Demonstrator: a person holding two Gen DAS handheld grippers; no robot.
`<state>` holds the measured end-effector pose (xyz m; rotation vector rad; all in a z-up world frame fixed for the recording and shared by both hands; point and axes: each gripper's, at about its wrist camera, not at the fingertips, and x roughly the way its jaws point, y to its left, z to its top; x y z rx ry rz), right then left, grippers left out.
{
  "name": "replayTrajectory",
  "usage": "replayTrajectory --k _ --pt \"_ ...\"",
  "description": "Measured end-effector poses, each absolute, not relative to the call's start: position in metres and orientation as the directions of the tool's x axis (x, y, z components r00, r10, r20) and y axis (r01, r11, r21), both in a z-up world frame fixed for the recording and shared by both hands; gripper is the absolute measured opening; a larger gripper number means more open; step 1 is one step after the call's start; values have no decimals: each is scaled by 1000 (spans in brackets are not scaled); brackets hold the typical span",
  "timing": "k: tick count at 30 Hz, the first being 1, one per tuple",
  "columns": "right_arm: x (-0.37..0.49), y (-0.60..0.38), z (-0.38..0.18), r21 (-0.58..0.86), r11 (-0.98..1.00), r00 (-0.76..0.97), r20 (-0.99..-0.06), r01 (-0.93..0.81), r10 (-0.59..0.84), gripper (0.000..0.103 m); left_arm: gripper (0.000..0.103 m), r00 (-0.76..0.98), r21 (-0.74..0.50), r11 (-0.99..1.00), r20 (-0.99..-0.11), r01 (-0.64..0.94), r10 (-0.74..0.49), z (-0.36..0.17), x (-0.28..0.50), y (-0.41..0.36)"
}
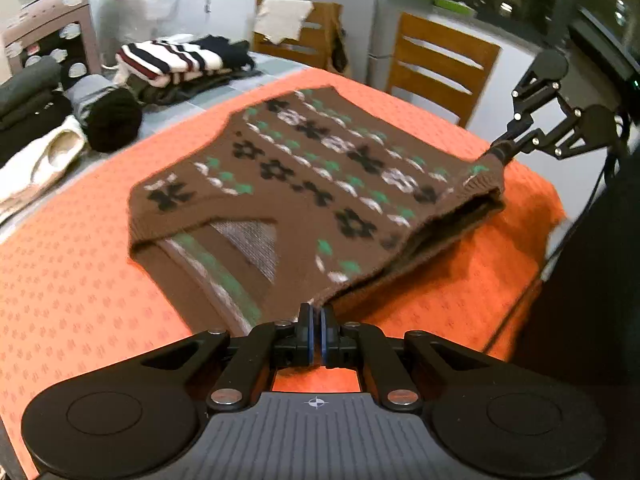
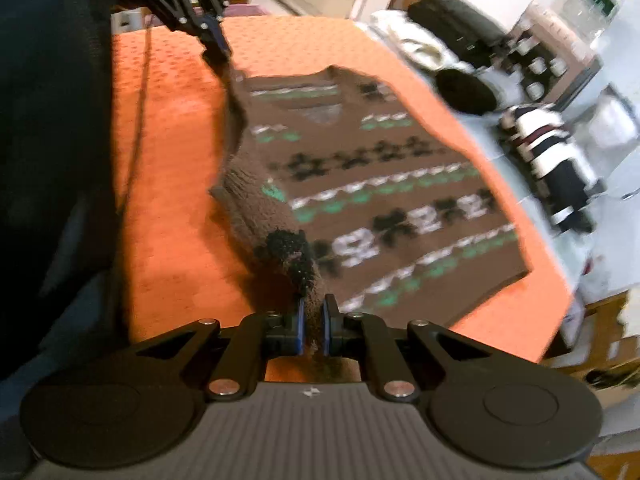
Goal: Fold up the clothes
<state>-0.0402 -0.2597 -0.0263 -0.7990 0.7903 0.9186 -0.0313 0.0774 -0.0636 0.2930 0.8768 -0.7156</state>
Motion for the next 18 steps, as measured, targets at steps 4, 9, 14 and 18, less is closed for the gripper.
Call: replayTrajectory --k 4,9,14,18 --pt "0 -255 -32 -290 407 437 -834 -866 337 11 6 454 -62 772 -778 633 -435 -60 2 78" --pt "46 -246 -56 -306 421 451 -839 -854 304 11 6 455 -77 815 -798 575 -396 -74 38 74" --pt "76 -238 -94 -285 440 429 -862 -851 271 14 7 437 -80 845 -828 528 -352 -97 63 72" --pt "82 -241 -110 -266 487 441 -849 -832 290 21 14 444 -34 868 -849 496 -287 -117 70 67"
